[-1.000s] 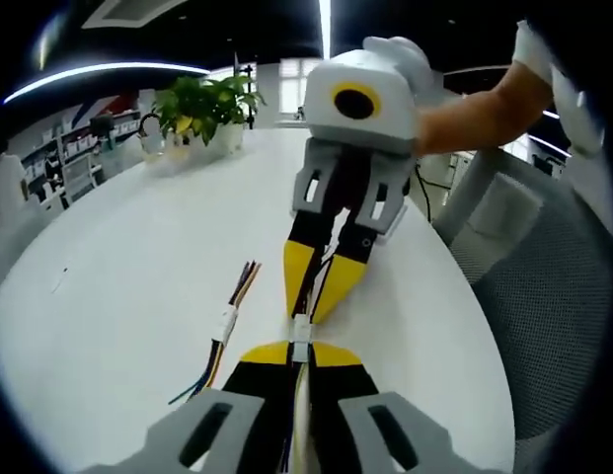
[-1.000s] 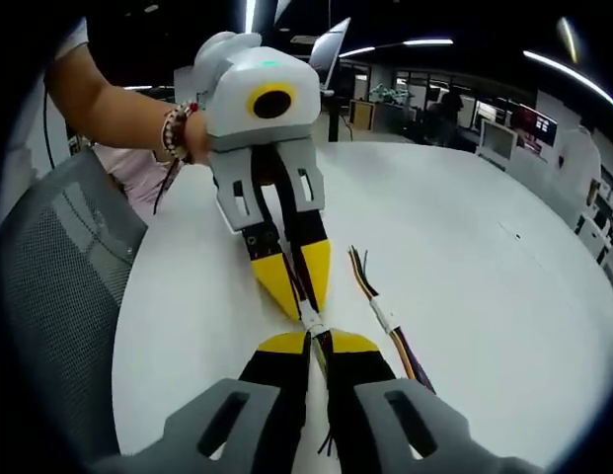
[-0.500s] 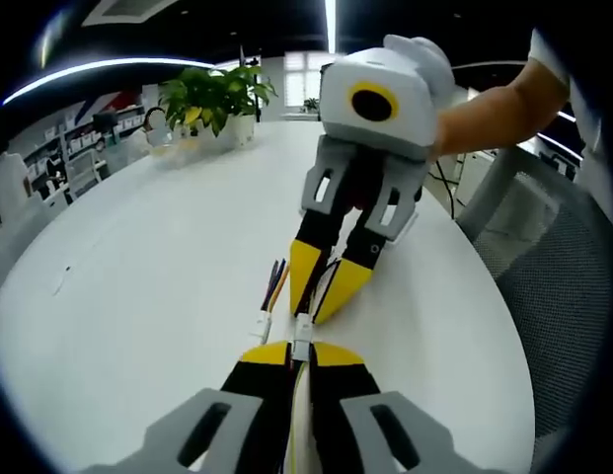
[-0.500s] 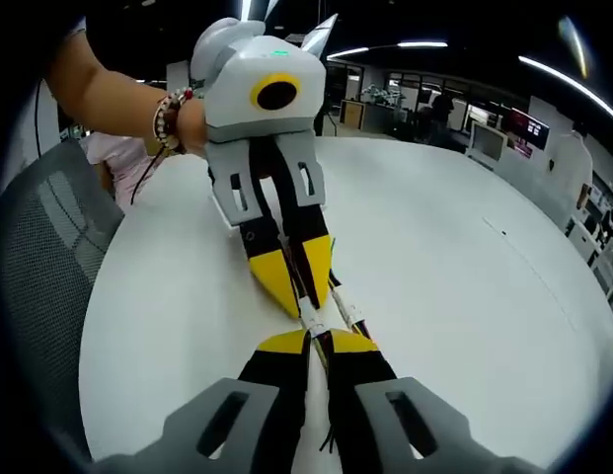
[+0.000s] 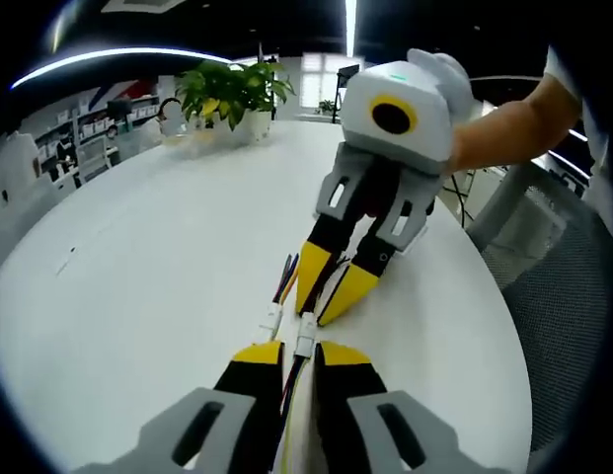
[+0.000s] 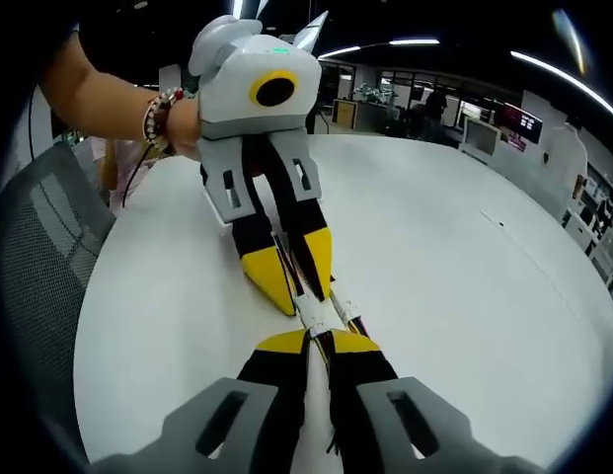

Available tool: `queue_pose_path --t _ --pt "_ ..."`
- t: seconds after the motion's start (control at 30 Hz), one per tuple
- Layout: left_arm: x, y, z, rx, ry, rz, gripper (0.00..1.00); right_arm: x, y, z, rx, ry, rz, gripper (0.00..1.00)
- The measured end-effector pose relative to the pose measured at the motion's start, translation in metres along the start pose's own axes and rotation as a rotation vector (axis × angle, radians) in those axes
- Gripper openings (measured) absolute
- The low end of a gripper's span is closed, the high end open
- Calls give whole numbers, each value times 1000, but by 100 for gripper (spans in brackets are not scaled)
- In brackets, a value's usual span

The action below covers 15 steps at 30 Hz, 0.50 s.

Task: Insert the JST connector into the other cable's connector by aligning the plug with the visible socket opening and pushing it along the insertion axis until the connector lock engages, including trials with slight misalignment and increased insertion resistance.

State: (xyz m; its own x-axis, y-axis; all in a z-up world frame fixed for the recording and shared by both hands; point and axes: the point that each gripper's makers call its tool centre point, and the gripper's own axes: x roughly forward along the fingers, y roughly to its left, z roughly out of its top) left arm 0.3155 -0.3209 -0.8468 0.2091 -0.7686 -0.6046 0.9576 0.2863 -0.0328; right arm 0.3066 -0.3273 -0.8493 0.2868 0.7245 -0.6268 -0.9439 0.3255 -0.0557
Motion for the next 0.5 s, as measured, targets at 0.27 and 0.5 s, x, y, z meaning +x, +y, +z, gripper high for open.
queue_pose_path --t 0.27,0.5 --pt "-14 -8 13 -96 -66 8 8 -14 1 6 11 2 -20 8" --pt "-38 -9 40 -251 -198 63 41 -36 2 28 63 -57 -74 21"
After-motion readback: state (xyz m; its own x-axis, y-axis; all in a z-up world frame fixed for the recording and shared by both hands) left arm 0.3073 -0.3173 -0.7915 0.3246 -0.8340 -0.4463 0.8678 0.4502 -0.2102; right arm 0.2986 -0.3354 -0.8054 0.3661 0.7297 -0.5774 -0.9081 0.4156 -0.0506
